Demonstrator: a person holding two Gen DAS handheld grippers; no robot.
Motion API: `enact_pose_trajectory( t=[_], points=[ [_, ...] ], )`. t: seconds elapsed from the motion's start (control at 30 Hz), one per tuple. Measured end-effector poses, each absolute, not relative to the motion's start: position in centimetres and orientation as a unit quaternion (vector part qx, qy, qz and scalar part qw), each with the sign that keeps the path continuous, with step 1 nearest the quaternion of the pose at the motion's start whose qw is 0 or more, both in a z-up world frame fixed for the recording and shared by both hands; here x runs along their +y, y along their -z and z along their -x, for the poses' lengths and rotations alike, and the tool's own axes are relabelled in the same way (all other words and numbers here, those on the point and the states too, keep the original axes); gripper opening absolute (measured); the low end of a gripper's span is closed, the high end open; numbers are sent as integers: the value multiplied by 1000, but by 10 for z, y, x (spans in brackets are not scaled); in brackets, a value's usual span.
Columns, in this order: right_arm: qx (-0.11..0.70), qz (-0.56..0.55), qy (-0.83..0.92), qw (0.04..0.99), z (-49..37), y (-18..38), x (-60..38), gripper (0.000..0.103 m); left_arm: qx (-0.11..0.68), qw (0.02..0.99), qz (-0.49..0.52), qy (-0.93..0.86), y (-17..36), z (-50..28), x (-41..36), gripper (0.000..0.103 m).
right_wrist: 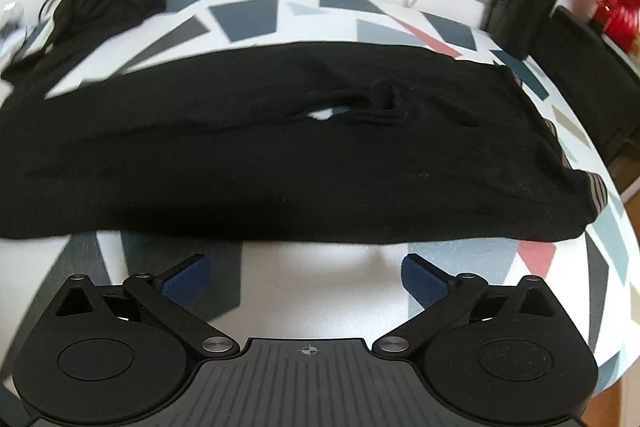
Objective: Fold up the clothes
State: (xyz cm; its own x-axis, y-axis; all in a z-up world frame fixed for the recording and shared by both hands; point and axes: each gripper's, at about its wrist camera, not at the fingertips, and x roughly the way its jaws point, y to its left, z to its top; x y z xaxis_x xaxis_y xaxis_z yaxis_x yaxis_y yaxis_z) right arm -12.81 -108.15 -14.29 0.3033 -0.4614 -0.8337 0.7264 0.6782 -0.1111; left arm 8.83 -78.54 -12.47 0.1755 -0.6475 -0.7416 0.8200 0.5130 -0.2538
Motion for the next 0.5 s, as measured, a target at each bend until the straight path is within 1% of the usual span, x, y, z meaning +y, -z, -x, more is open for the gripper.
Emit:
enact_pose_trajectory(
  t=[0.17, 0.3, 0.33, 0.37, 0.5],
  points=[
    [474, -110, 394, 780, 134, 147, -1079, 102, 437, 746, -138, 483, 139, -78, -811, 95],
    [470, -118, 399, 778, 146, 148, -1085, 102, 461, 741, -130, 470, 149, -80, -819, 96],
    [468, -125, 399, 779, 148, 149, -1087, 102, 466, 741, -125, 467, 150, -81, -821, 100],
    [465, -131, 398, 780, 150, 149, -1088, 102, 470, 740, -120, 465, 152, -81, -823, 102],
    [455, -146, 393, 786, 155, 151, -1091, 102, 464, 748, -142, 452, 154, -76, -833, 102]
  ],
)
